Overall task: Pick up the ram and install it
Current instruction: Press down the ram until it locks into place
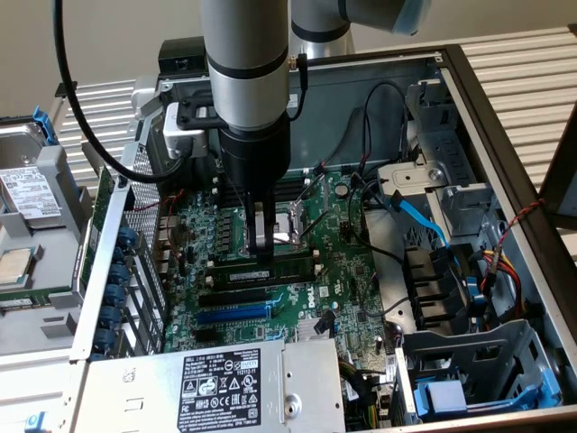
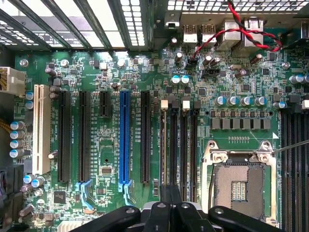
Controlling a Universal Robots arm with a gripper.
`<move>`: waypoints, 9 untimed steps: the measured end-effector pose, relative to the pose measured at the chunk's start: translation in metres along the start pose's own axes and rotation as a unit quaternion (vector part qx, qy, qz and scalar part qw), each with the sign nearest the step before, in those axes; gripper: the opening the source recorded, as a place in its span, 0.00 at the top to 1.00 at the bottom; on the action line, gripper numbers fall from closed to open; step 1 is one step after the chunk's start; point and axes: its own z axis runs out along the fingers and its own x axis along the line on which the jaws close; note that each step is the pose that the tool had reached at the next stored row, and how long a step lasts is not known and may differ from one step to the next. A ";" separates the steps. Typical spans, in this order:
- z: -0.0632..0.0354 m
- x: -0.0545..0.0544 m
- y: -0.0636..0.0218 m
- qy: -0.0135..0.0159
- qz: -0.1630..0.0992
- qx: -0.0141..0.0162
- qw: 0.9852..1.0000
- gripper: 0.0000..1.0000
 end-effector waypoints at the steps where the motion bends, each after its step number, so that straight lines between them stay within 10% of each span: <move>1: 0.0000 0.000 0.0000 0.000 0.000 0.000 1.000 0.89; 9: 0.0000 0.001 0.0000 0.000 0.000 0.000 1.000 0.89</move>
